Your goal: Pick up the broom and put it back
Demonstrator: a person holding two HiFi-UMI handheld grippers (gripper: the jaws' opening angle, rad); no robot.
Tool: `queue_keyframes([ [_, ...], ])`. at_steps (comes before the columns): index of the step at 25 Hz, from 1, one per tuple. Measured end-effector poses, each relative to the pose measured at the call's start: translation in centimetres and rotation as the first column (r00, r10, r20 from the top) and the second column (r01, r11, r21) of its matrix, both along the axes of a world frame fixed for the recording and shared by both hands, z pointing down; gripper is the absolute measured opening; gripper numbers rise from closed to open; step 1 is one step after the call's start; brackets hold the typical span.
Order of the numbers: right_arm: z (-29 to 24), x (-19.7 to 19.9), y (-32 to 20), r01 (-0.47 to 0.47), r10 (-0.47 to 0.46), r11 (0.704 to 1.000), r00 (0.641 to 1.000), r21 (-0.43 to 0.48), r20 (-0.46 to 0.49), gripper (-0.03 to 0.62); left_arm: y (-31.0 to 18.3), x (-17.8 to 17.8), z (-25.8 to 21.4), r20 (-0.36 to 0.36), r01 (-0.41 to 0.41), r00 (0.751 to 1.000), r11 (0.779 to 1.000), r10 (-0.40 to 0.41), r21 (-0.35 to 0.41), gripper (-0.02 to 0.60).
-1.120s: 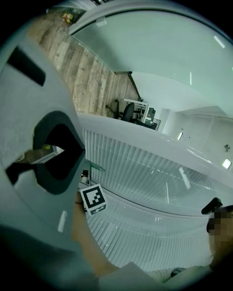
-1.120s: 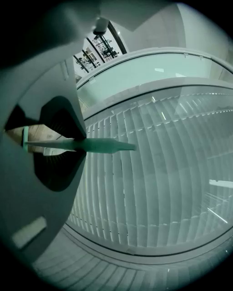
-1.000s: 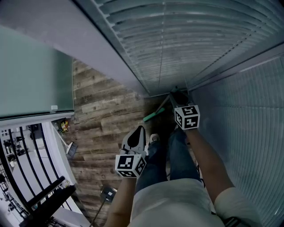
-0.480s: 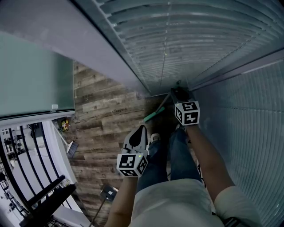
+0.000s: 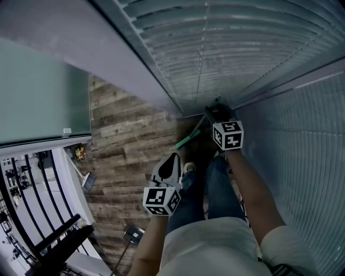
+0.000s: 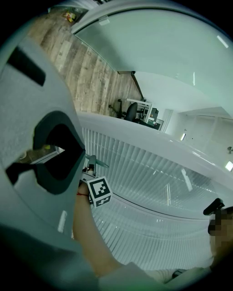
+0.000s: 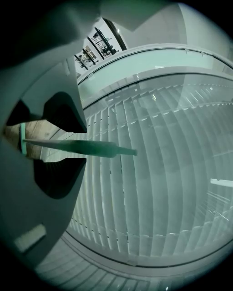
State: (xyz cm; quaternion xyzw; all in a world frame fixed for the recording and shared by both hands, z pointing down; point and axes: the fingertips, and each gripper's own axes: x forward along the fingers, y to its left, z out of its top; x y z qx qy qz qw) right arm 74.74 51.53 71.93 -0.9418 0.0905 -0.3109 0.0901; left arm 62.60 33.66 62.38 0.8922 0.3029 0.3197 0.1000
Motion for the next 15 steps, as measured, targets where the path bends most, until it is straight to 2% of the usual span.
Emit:
queue_keyframes([
  [10, -1.8, -0.7, 0.4, -0.046, 0.047, 0.999, 0.999, 0.021, -0.026, 0.196, 0.1, -0.5, -0.8, 0.006, -0.030, 1.000, 0.999, 0.030, -0.011, 0.006],
  [15, -4.2, -2.6, -0.2, -0.057, 0.060, 0.997, 0.996, 0.048, -0.062, 0.195, 0.3, -0.6, -1.9, 0.004, -0.046, 0.999, 0.999, 0.046, -0.017, 0.006],
])
